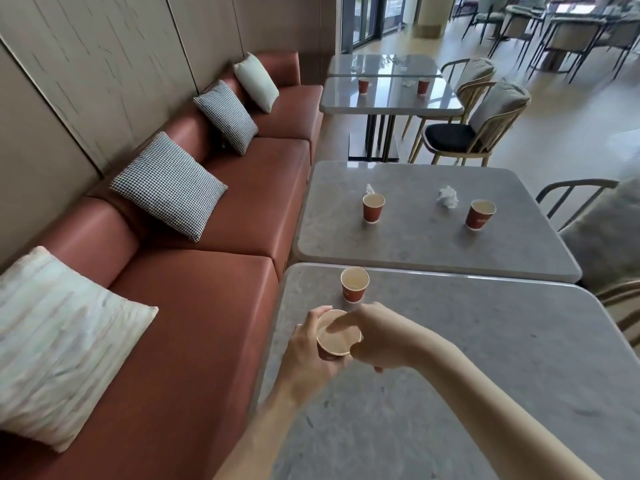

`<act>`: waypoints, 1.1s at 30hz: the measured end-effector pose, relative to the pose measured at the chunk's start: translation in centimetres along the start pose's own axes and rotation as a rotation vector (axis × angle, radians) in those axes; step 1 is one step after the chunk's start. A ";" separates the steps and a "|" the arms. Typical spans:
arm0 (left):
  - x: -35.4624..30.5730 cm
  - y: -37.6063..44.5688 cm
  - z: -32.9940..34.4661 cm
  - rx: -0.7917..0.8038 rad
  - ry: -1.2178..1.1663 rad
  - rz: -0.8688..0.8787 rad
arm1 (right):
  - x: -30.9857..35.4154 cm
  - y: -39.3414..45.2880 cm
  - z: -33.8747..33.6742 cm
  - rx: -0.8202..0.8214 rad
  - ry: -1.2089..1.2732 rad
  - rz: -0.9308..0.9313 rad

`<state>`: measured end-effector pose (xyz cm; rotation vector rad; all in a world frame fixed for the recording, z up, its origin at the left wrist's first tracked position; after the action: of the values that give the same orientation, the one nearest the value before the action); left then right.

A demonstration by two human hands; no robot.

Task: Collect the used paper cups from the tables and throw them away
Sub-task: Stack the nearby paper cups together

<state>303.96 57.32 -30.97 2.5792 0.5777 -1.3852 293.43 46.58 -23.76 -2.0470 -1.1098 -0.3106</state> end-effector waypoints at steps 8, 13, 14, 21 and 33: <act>-2.0 1.2 2.1 0.022 -0.023 0.055 | -2.6 0.0 0.9 0.219 -0.080 0.076; -2.2 2.0 3.3 -0.018 -0.086 0.048 | -4.1 -1.5 -0.1 0.046 0.111 0.031; -2.1 2.1 3.6 -0.047 -0.104 0.044 | -4.4 -1.8 -0.4 -0.019 0.164 0.008; -2.8 3.3 6.1 -0.116 -0.274 -0.022 | -6.3 -1.4 -1.2 -0.434 0.101 -0.117; -0.4 5.6 9.3 -0.118 -0.196 0.058 | -10.6 1.2 -0.5 -0.450 0.201 -0.044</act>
<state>298.89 49.22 -36.06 2.3167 0.5319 -1.5131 288.20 39.37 -29.73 -2.3143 -1.0268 -0.8332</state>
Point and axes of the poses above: each hand's wrist, its own y-axis towards the middle knuckle, its own z-axis out of the palm, x = y × z, the point moved 2 cm from there along y, towards the middle knuckle, and after that the axes turned 7 degrees about x, right-handed, at the moved point
